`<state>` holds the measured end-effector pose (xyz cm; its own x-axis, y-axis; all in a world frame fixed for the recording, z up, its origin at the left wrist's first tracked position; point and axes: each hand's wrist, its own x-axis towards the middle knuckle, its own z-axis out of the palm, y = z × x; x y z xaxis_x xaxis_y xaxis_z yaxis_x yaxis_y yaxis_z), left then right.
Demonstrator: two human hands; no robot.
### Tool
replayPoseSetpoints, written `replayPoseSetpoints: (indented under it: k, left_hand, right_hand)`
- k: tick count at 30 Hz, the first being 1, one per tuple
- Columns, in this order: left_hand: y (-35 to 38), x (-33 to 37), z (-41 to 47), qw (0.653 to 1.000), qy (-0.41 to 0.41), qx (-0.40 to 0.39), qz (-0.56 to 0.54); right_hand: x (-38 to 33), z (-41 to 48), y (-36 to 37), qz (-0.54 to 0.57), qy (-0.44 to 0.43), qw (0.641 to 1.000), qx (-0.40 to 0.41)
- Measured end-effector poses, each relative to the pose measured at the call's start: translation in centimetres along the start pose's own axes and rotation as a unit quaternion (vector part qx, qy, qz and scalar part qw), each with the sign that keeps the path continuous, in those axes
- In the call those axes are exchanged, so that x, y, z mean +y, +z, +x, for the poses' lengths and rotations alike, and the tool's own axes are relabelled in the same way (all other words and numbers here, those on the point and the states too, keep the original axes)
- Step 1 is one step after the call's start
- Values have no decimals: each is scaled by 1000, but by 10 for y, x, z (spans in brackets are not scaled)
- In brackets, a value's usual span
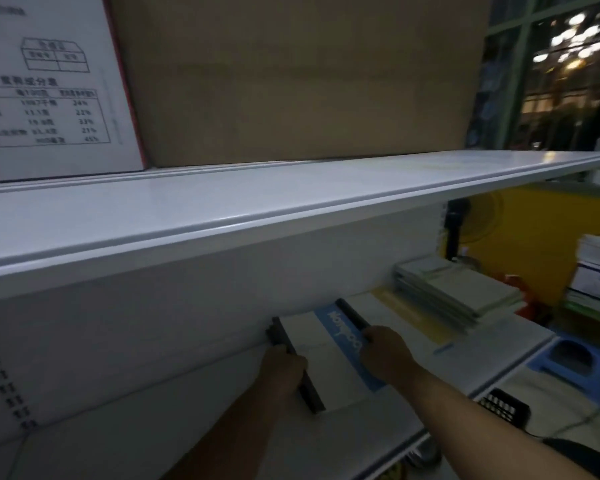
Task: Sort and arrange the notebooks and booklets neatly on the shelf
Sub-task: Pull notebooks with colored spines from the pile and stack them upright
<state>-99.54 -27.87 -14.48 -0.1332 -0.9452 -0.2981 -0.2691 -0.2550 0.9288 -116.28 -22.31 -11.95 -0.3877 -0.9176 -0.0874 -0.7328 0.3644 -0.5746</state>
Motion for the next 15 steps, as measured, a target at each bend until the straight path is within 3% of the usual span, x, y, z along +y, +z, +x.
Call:
replayPoseSetpoints:
  k: [7,11,15]
  left_hand:
    - [13,-25,10,996,55,75,-3]
    - [9,-36,6,994,90,52,-43]
    - [0,-40,8,995,78,11,-54]
  right_hand:
    - [3,27,18,-25,-6,1000,-13]
    - [3,29,31,-110,-39,993,1]
    - [9,29,46,-171,-78,979,74]
